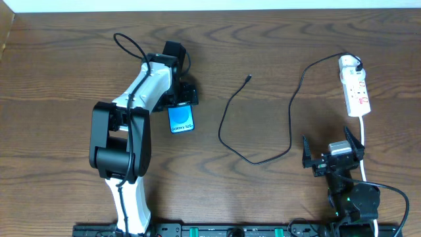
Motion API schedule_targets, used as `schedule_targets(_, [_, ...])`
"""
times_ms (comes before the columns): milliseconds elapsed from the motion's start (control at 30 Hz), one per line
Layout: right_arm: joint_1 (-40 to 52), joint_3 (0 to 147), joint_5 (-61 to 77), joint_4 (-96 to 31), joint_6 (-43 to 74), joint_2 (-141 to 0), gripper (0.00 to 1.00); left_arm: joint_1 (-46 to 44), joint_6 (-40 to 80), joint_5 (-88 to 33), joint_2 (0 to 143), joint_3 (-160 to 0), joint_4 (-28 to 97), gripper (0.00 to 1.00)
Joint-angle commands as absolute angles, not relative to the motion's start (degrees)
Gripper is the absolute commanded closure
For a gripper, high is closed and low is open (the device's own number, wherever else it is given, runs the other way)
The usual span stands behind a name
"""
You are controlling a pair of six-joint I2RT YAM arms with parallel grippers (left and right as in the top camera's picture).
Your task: Plug charger to phone and switch on socket
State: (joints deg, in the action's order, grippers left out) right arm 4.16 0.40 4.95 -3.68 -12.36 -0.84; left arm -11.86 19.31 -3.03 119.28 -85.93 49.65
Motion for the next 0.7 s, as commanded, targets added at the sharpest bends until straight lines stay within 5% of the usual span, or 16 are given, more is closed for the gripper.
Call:
schedule_targets(0, [4.56, 0.32, 5.26, -3.90, -11.84, -0.49, 0.01, -11.99, 21.37, -2.55, 120.25, -85.34, 49.78, 0.02])
schedule_targets(667, [4.56, 0.32, 5.26, -3.90, -11.86, -0.49, 0.01, -13.69, 21.47, -2.92, 120.29, -80.29, 45.91, 0.02])
